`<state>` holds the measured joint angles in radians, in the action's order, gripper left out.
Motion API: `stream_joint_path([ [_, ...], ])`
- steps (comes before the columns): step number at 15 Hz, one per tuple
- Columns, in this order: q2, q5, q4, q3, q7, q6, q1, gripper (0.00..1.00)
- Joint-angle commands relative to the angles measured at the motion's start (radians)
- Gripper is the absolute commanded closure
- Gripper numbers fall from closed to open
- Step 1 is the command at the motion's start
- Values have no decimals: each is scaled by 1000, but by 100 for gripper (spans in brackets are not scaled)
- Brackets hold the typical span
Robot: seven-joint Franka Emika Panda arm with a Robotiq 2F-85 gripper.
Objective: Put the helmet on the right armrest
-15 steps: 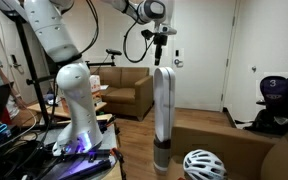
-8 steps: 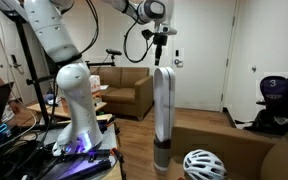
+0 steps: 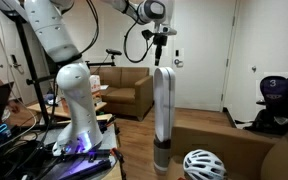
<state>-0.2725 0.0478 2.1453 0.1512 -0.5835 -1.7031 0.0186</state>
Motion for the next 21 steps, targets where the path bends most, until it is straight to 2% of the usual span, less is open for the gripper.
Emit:
stream_joint_path([
  [1, 62, -93, -75, 12, 61, 39, 10, 0],
  [4, 145, -207, -155, 3, 152, 61, 3, 0],
  [6, 198, -236, -187, -23, 218, 26, 1, 0],
  [10, 335, -235, -277, -100, 326, -1, -23, 0],
  [14, 465, -198, -302, -167, 408, -28, -44, 0],
  [18, 575, -177, -292, -191, 445, -93, -54, 0],
  [21, 574, -198, -273, -200, 409, -98, -38, 0],
])
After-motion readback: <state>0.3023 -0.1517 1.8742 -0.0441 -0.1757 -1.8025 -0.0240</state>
